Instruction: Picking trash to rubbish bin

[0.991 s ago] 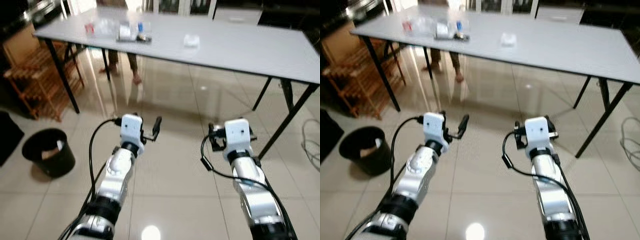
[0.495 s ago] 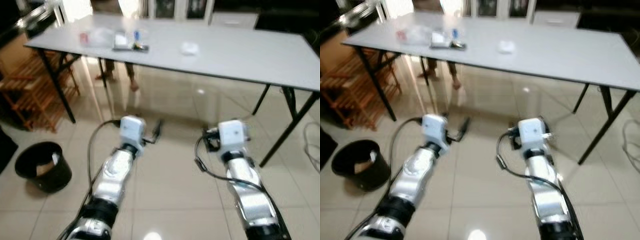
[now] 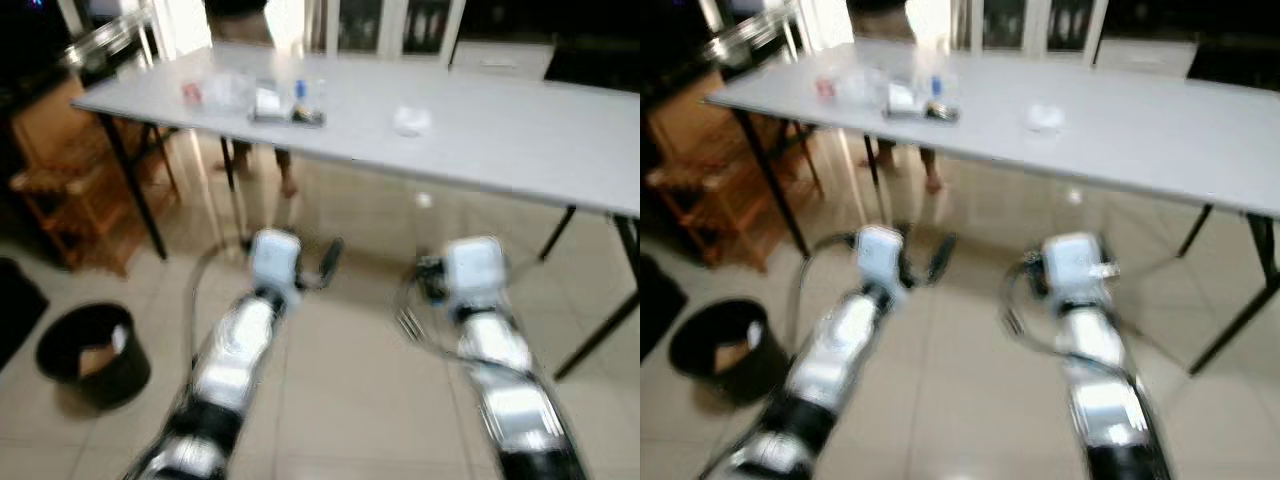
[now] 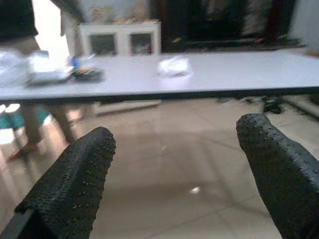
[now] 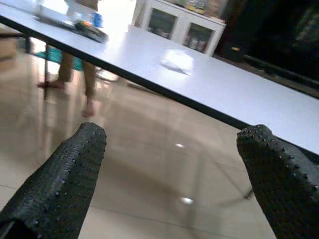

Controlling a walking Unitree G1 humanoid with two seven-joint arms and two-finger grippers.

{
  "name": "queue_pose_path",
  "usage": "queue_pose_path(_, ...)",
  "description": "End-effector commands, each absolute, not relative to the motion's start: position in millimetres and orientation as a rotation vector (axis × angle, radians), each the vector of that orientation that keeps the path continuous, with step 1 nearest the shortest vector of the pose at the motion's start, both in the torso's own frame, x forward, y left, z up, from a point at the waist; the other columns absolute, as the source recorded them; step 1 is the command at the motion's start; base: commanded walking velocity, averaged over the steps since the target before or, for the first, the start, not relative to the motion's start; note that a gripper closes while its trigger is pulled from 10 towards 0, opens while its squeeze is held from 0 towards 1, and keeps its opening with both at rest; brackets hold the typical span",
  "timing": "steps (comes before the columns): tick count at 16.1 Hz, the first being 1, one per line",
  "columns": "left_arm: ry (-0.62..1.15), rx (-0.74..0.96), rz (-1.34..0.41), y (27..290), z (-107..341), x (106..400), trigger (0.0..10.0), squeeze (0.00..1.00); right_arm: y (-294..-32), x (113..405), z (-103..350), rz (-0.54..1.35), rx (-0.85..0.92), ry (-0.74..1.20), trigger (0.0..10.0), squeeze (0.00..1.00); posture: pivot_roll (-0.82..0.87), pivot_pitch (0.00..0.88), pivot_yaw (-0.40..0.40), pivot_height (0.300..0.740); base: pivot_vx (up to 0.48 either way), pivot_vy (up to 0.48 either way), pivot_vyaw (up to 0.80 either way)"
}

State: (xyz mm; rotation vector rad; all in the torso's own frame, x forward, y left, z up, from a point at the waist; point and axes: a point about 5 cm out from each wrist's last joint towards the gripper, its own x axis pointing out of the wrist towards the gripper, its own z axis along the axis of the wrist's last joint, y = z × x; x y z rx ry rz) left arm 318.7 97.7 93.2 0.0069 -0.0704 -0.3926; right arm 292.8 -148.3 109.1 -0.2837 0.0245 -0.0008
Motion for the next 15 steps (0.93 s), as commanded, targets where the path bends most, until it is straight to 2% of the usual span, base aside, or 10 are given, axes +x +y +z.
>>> queue_pose_path(1, -0.083, 0.003, -0.425, 87.3, 98.0, 319.4, 10.0, 0.0, -159.9, 292.0, 112.1, -0.035, -0.305, 0.017, 10.0, 0.0, -0.06, 0.006, 0.015, 0.74, 0.48, 0.0, 0.0)
queue_pose_path(5, -0.076, 0.009, -0.433, 86.9, 97.1, 318.6, 10.0, 0.0, -161.4, 291.7, 110.5, -0.045, -0.3, 0.029, 10.0, 0.0, -0.06, 0.011, 0.019, 0.74, 0.48, 0.0, 0.0)
queue_pose_path(15, -0.08, 0.021, -0.418, 89.9, 99.2, 319.9, 10.0, 0.0, -159.5, 294.1, 110.5, -0.044, -0.296, 0.029, 10.0, 0.0, -0.05, 0.005, 0.015, 0.74, 0.475, 0.0, -0.75)
